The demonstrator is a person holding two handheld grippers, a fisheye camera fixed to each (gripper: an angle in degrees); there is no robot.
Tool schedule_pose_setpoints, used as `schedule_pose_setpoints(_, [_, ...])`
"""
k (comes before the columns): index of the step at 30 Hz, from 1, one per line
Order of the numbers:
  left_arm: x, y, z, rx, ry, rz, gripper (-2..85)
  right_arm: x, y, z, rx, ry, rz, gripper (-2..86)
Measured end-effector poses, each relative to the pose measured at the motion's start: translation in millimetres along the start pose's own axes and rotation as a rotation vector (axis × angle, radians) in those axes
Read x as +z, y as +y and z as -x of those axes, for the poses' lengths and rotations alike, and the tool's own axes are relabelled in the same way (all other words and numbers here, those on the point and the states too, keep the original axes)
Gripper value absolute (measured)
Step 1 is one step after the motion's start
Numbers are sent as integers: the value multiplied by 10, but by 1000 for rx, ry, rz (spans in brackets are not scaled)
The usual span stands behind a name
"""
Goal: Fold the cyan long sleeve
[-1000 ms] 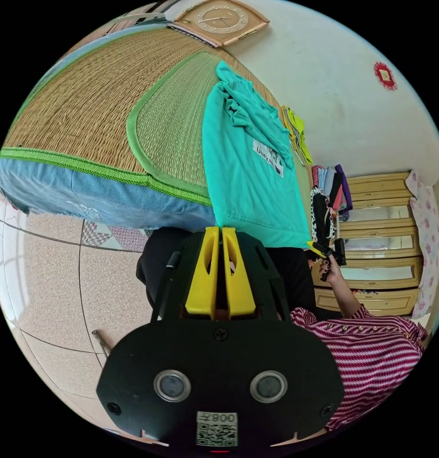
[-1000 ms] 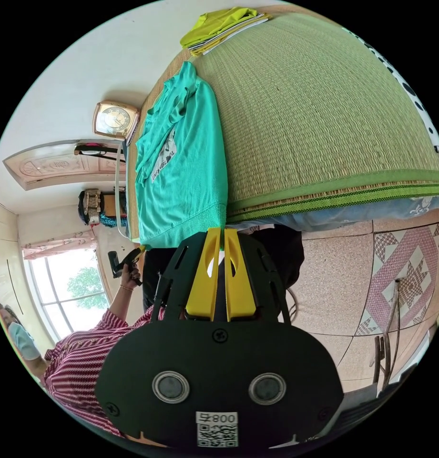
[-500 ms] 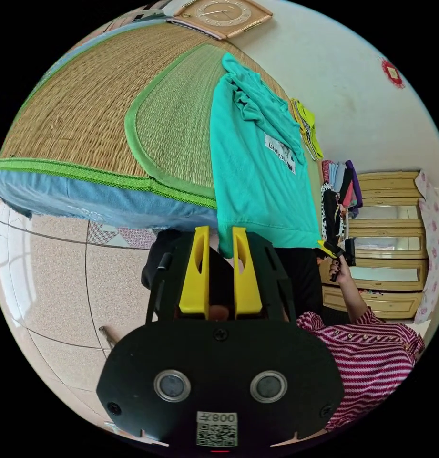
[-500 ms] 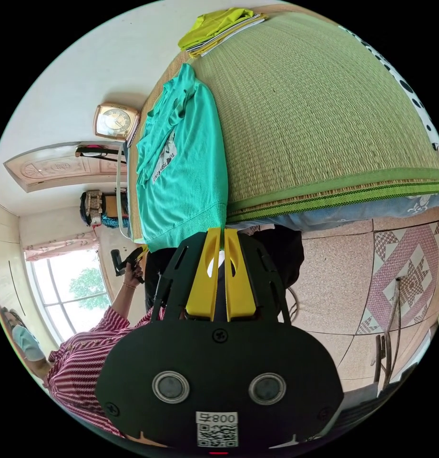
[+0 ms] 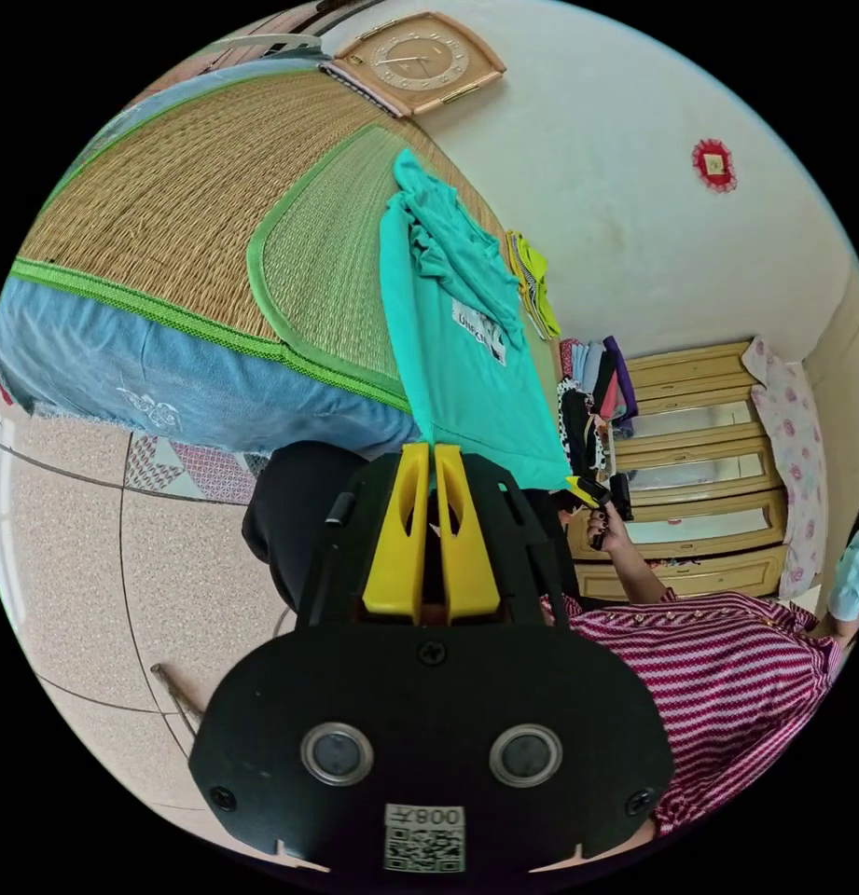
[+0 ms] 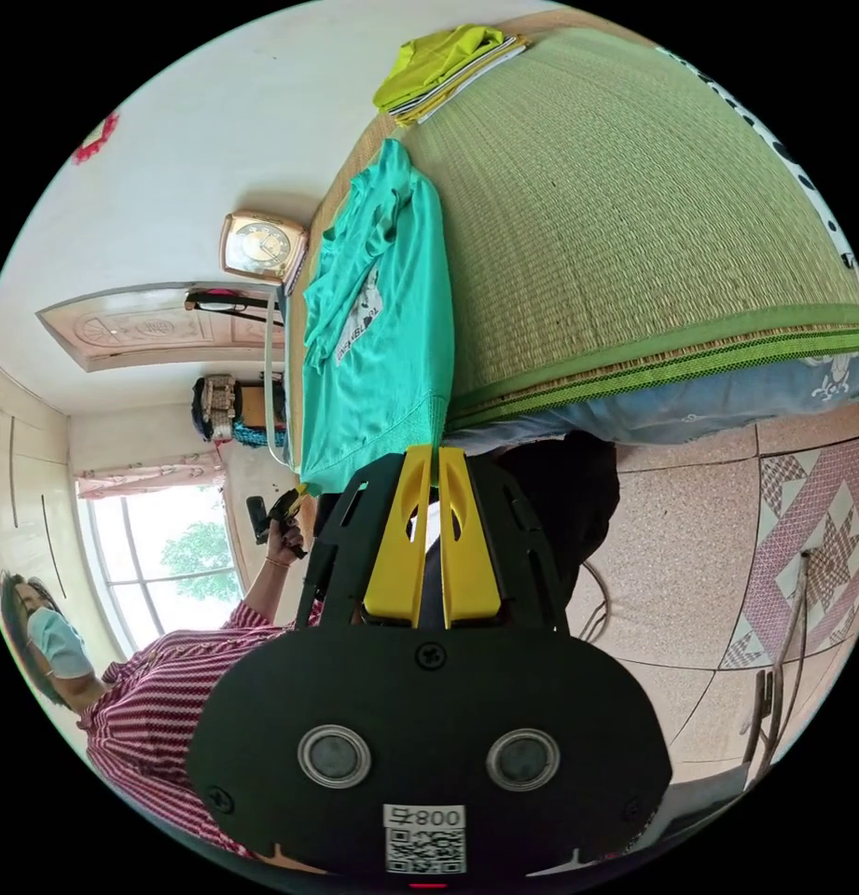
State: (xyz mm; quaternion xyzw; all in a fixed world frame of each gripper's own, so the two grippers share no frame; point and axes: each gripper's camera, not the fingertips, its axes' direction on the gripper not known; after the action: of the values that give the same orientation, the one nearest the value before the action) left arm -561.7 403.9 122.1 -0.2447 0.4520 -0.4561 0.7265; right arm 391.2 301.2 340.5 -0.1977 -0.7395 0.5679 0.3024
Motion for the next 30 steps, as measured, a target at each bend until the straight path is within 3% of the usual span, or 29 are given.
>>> schedule_pose_setpoints(13, [-837, 1109, -465, 156, 147, -158, 6, -324, 1393, 184, -182, -164, -49, 8])
schedule_pose_setpoints(30, [-1233, 2310, -576, 194, 290, -276, 6, -273, 2715, 359, -343, -173, -73, 8])
